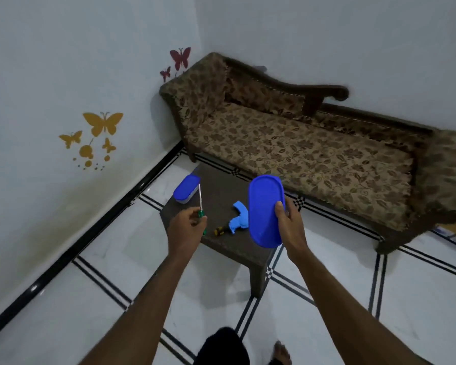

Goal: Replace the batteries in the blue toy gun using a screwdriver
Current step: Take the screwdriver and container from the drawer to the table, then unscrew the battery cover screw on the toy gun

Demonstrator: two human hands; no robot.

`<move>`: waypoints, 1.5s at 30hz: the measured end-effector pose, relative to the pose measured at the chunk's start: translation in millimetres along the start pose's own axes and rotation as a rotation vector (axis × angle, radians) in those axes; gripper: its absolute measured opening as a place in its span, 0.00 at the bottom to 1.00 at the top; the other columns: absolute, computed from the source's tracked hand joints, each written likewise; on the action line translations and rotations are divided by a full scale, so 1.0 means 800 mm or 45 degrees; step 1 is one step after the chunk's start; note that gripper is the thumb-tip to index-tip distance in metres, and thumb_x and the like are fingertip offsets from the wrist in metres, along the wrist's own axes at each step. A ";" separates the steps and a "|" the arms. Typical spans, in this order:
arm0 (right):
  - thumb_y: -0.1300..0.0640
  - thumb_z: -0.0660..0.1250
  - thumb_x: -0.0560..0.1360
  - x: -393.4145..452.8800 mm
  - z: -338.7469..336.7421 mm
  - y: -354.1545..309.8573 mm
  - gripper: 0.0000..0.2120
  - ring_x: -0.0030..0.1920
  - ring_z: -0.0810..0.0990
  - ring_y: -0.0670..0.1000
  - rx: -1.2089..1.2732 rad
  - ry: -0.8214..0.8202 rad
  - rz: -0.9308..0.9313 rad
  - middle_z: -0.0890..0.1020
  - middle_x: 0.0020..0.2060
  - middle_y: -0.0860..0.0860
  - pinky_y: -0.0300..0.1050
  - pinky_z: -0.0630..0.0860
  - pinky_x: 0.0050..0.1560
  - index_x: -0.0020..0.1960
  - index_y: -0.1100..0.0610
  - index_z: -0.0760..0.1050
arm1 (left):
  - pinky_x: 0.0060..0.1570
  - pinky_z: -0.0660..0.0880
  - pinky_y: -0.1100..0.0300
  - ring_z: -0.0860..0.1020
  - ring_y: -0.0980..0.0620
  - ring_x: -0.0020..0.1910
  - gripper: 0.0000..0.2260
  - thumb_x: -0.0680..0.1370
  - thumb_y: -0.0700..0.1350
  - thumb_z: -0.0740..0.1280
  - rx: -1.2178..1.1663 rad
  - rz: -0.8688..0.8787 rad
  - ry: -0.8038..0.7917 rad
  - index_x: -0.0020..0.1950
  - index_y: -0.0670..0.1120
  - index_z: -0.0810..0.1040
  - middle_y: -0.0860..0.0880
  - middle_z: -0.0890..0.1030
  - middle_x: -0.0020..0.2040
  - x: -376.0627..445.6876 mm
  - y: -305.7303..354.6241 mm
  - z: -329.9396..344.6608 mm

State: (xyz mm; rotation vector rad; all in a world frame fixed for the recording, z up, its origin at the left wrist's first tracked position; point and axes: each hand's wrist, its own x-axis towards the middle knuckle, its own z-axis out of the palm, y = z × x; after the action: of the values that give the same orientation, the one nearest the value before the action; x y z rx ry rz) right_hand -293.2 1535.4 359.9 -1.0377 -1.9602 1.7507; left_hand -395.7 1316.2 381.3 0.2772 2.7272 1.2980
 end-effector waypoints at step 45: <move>0.53 0.66 0.79 0.460 0.340 0.329 0.22 0.48 0.80 0.51 -0.531 -0.292 0.576 0.83 0.47 0.54 0.43 0.72 0.45 0.72 0.54 0.68 | 0.55 0.77 0.51 0.79 0.46 0.56 0.16 0.76 0.43 0.70 0.551 -0.415 -0.278 0.63 0.47 0.78 0.47 0.80 0.57 0.442 -0.382 0.327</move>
State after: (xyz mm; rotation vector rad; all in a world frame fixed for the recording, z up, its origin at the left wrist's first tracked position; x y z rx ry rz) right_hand -645.5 1588.7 -29.5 -1.5838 -2.4545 1.7774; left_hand -731.6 1400.1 -27.7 0.0021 2.6861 0.5570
